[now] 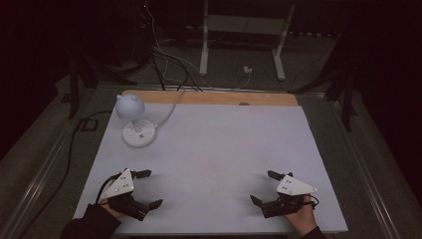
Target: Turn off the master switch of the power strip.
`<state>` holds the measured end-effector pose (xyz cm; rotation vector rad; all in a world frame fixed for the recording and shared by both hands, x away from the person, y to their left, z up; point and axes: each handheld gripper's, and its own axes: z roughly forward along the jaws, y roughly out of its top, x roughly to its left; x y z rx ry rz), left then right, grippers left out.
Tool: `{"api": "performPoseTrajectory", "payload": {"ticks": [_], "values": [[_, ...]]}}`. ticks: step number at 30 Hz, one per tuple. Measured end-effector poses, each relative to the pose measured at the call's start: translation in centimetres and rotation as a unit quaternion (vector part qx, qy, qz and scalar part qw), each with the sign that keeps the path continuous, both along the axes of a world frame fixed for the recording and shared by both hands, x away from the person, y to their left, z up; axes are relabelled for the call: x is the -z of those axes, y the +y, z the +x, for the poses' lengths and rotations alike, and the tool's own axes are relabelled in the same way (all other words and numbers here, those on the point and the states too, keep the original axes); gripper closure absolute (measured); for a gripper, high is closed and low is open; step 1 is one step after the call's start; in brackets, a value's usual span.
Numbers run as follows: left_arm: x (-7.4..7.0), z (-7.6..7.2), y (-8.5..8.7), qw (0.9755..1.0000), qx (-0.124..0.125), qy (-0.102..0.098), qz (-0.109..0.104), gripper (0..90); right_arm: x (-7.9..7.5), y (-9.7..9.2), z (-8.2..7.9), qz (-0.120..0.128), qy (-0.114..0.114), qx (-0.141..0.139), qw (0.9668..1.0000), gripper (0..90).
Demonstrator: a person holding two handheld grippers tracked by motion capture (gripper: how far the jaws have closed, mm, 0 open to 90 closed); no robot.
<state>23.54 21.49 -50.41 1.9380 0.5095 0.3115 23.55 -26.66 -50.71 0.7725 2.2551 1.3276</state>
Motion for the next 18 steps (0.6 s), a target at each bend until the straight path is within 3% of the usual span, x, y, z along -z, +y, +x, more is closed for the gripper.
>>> {"api": "performPoseTrajectory", "payload": {"ticks": [18], "values": [[0.01,0.07,-0.4,0.9997,0.014,0.009,0.018,0.1,0.01,0.41,-0.33,-0.003,-0.016,0.006,0.9999,0.0]]}}
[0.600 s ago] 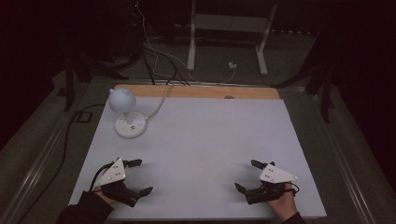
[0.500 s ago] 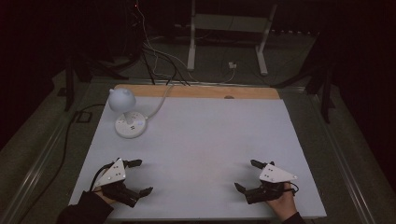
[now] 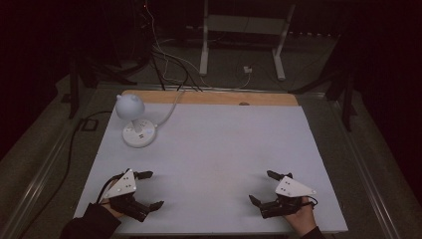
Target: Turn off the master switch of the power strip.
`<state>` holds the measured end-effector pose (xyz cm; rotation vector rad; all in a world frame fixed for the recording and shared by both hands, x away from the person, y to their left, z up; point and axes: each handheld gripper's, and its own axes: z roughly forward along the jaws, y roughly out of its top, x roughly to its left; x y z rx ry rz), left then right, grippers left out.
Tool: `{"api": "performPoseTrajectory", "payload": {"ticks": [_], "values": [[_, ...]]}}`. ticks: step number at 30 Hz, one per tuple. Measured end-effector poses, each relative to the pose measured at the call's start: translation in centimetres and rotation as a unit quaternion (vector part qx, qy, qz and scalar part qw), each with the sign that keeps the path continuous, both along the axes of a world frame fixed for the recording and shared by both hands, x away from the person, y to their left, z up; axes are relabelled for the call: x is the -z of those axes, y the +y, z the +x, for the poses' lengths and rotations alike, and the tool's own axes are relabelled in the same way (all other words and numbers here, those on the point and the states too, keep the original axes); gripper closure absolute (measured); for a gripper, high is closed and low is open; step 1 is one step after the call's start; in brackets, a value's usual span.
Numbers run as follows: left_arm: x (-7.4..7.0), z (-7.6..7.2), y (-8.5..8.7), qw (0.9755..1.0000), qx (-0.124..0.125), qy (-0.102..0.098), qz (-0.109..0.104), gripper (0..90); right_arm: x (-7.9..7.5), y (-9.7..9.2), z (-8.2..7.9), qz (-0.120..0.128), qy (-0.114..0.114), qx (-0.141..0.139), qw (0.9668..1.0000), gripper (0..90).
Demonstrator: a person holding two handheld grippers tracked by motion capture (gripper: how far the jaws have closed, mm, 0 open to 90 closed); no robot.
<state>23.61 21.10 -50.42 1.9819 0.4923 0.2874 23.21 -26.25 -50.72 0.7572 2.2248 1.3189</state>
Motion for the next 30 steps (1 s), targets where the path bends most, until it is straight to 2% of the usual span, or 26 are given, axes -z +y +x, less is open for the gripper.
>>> {"api": "performPoseTrajectory", "payload": {"ticks": [1,8,12,17,24,30], "values": [[-0.1,0.0,-0.2,0.9999,0.01,0.005,0.01,0.1,-0.1,0.0,0.0,0.004,0.001,-0.002,1.0,0.0],[-0.7,-0.1,-0.9,0.9988,0.038,0.025,0.02,0.0,-0.3,0.1,-0.1,0.016,0.002,-0.004,0.9999,0.0],[-1.2,-0.3,-1.4,0.9981,0.051,0.024,0.024,0.0,-0.5,0.1,-0.2,0.024,0.001,-0.006,0.9997,0.0],[-2.1,-0.2,-1.8,0.998,0.058,0.018,0.018,0.0,-0.7,0.3,-0.4,0.03,-0.001,-0.009,0.9995,0.0],[-3.3,0.3,-1.3,0.9995,0.032,0.003,-0.004,0.0,-0.9,0.3,-0.5,0.031,-0.007,-0.007,0.9995,0.0],[-4.4,1.2,-0.8,0.9999,0.006,-0.008,-0.01,0.1,-1.0,0.3,-0.5,0.033,-0.01,-0.006,0.9994,0.0]]}}
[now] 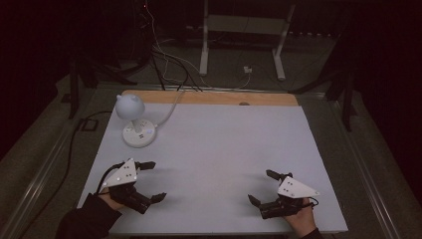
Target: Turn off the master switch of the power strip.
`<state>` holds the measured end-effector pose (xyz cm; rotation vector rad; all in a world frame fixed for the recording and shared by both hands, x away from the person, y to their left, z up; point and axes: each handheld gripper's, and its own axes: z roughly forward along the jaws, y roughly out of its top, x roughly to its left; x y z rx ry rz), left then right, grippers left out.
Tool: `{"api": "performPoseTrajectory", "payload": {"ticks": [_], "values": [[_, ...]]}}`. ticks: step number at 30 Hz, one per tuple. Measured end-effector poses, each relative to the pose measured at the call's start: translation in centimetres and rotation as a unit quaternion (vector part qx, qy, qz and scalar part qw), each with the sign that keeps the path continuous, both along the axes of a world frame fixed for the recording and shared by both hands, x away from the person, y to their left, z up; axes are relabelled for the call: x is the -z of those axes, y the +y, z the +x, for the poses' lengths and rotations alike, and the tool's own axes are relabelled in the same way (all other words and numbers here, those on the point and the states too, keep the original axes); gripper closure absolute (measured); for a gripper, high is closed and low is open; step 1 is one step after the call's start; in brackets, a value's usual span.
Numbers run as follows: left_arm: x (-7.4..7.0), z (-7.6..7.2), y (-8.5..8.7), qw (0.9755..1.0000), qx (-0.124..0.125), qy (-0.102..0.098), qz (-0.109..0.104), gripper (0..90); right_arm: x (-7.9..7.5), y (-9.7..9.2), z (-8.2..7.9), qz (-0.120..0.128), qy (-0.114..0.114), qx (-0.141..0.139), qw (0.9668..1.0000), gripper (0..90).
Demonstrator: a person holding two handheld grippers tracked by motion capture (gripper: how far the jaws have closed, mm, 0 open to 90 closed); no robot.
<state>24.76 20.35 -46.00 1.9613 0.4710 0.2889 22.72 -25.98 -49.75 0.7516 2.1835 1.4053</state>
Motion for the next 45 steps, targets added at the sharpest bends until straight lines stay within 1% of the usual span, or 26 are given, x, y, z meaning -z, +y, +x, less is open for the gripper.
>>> {"api": "performPoseTrajectory", "payload": {"ticks": [2,7,10,13,14,20,22,25,28,32,35,38,45], "values": [[-0.3,0.3,0.2,1.0,-0.005,-0.002,-0.002,0.1,0.0,0.0,0.0,0.001,0.002,0.001,1.0,0.0],[-0.9,0.9,0.4,0.9996,-0.024,-0.006,-0.01,0.1,-0.1,-0.1,0.0,0.002,-0.002,0.004,1.0,0.0],[-1.3,1.5,0.6,0.9991,-0.039,-0.003,-0.014,0.1,0.0,-0.1,0.0,0.002,-0.001,0.004,1.0,0.0],[-1.4,2.1,0.7,0.9983,-0.056,-0.002,-0.016,0.1,0.0,-0.1,0.0,0.002,-0.001,0.004,1.0,0.0],[-1.4,2.3,0.8,0.998,-0.062,-0.003,-0.012,0.1,0.0,-0.2,0.0,0.004,0.0,0.005,1.0,0.0],[-1.3,3.3,0.8,0.9961,-0.088,0.001,-0.01,0.1,-0.1,-0.2,0.0,0.006,0.0,0.006,1.0,0.0],[-1.2,3.6,0.9,0.9949,-0.1,0.003,-0.012,0.1,0.0,-0.2,0.0,0.006,0.0,0.007,1.0,0.0],[-1.2,4.0,0.9,0.9927,-0.12,-0.002,-0.007,0.1,-0.1,-0.3,0.1,0.007,-0.001,0.007,1.0,0.0],[-1.2,4.4,0.8,0.9913,-0.132,-0.009,0.001,0.1,-0.1,-0.3,0.1,0.008,-0.001,0.008,0.9999,0.0],[-0.9,5.0,0.7,0.9886,-0.15,-0.01,0.007,0.1,-0.1,-0.3,0.1,0.007,-0.003,0.008,0.9999,0.0],[-0.6,5.4,0.6,0.9871,-0.16,-0.009,0.01,0.1,-0.1,-0.3,0.1,0.008,-0.004,0.009,0.9999,0.0],[-0.4,5.9,0.6,0.9845,-0.175,-0.007,0.01,0.1,-0.1,-0.3,0.1,0.009,-0.003,0.009,0.9999,0.0],[0.0,7.0,0.5,0.9775,-0.211,0.003,0.008,0.2,-0.1,-0.4,0.1,0.01,-0.003,0.01,0.9999,0.0]]}}
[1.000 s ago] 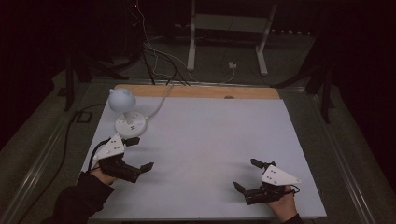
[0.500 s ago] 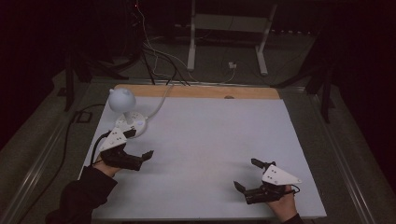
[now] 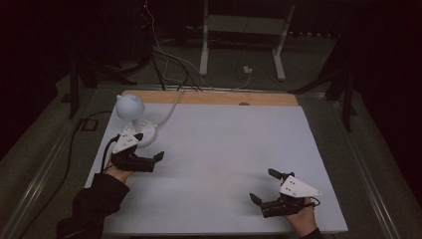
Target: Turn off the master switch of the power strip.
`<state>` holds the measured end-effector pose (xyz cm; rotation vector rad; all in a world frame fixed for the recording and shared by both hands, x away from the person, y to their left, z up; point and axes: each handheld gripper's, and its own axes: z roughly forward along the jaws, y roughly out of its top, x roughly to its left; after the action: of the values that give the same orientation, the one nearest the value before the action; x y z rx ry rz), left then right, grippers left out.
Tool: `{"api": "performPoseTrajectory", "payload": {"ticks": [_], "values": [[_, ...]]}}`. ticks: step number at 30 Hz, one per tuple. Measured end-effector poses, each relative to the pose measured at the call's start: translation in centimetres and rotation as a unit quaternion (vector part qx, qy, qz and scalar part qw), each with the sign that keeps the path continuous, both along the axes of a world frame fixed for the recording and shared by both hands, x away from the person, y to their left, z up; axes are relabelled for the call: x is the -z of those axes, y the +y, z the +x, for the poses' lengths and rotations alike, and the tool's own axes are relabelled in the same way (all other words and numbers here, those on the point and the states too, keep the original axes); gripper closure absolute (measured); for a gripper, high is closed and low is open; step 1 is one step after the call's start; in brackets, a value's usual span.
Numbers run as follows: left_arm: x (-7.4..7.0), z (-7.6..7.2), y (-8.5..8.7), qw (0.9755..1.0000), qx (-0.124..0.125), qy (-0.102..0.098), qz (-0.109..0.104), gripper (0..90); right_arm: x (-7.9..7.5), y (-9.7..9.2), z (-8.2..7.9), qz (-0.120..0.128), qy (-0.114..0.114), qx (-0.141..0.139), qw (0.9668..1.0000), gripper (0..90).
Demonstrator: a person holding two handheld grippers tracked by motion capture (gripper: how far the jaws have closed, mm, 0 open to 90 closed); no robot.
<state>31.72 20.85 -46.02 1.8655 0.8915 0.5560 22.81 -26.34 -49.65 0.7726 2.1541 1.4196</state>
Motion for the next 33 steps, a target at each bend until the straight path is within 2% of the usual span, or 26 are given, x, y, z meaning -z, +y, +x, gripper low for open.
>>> {"api": "performPoseTrajectory", "payload": {"ticks": [7,9,10,14,16,17,19,21,24,26,28,32,33], "values": [[0.3,0.8,-0.3,0.9996,-0.028,0.001,0.001,0.2,0.0,0.0,0.0,0.0,0.0,0.0,1.0,0.0],[0.4,1.0,-0.4,0.9997,-0.023,0.005,-0.006,0.2,0.0,0.0,0.0,0.0,0.0,0.0,1.0,0.0],[0.4,1.1,-0.5,0.9997,-0.025,0.002,-0.004,0.2,0.0,0.0,0.0,0.0,0.0,0.0,1.0,0.0],[0.7,1.5,-1.0,0.9993,-0.032,0.017,-0.001,0.2,0.0,0.0,0.0,0.001,0.001,0.001,1.0,0.0],[0.9,1.7,-1.5,0.9979,-0.062,0.007,0.015,0.1,0.0,0.0,0.0,0.002,0.001,0.001,1.0,0.0],[1.0,1.8,-1.6,0.9976,-0.069,0.003,0.013,0.2,0.0,0.0,0.0,0.002,0.001,0.0,1.0,0.0],[1.1,2.0,-1.9,0.9959,-0.088,-0.001,0.021,0.2,0.0,0.0,0.0,0.001,0.002,0.0,1.0,0.0],[1.2,2.3,-2.0,0.9953,-0.094,-0.006,0.024,0.2,0.0,-0.1,0.0,0.002,0.0,0.0,1.0,0.0],[1.6,2.7,-2.4,0.9933,-0.111,0.005,0.031,0.2,0.0,-0.1,0.0,0.003,0.0,0.0,1.0,0.0],[1.8,2.9,-2.6,0.9929,-0.113,0.01,0.037,1.7,0.0,-0.1,0.0,0.003,0.001,0.0,1.0,0.0],[2.0,3.0,-2.9,0.9911,-0.122,0.011,0.05,4.2,0.0,-0.1,0.0,0.003,0.0,0.0,1.0,0.0],[2.4,3.4,-2.9,0.9889,-0.138,0.012,0.054,8.9,0.0,-0.1,0.0,0.003,0.001,-0.001,1.0,0.0],[2.5,3.5,-2.8,0.9881,-0.143,0.01,0.057,13.2,0.0,-0.1,0.0,0.004,0.001,-0.002,1.0,0.0]]}}
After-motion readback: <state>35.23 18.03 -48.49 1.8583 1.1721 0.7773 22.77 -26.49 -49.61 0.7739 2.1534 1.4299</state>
